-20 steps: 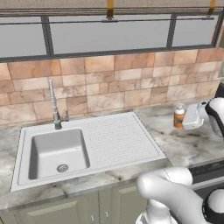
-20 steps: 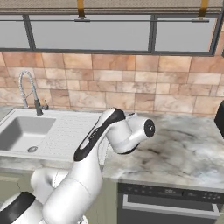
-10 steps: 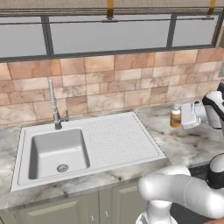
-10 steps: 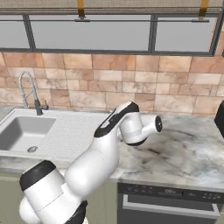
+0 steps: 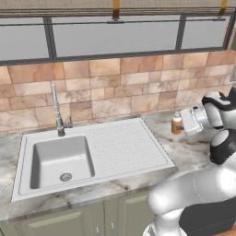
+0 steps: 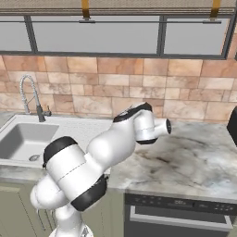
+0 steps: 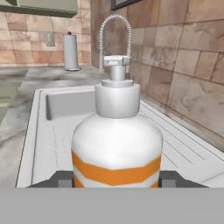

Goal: Locate and retrieve the soap dispenser and sponge from the cabinet. Place them next to the sink.

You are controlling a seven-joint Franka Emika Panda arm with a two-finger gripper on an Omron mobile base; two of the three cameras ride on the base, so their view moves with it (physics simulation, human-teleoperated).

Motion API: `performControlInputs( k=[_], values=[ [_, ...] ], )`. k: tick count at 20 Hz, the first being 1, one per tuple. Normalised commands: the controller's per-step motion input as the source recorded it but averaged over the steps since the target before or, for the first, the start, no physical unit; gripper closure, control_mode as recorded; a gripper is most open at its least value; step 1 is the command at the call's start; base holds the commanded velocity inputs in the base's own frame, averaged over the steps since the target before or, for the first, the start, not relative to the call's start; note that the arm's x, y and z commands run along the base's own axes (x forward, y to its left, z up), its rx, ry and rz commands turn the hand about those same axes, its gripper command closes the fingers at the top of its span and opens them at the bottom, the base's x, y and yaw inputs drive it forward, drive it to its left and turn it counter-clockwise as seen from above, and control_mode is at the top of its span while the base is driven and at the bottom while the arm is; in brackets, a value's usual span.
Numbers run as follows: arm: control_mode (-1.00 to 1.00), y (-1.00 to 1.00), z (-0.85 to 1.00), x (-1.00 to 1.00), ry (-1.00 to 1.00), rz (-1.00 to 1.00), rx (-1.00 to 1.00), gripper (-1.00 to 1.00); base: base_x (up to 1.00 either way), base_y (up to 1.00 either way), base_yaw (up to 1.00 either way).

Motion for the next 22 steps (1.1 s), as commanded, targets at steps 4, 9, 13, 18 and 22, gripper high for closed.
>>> performControlInputs(
  k=[4, 9, 13, 18, 22],
  values=[
    [-1.00, 0.00, -0.33, 0.47, 0.00, 0.17, 0.05, 1.00, 0.00, 0.00, 0.00],
    [-1.00, 0.00, -0.44, 0.45, 0.00, 0.17, 0.10, 1.00, 0.00, 0.00, 0.00],
    [-1.00, -0.01, -0.45, 0.44, 0.00, 0.15, 0.12, 1.00, 0.00, 0.00, 0.00],
    [-1.00, -0.22, -0.38, 0.43, -0.03, 0.11, 0.13, 1.00, 0.00, 0.00, 0.00],
    [-1.00, -0.36, -0.24, 0.39, -0.01, 0.09, 0.10, 1.00, 0.00, 0.00, 0.00]
  ],
)
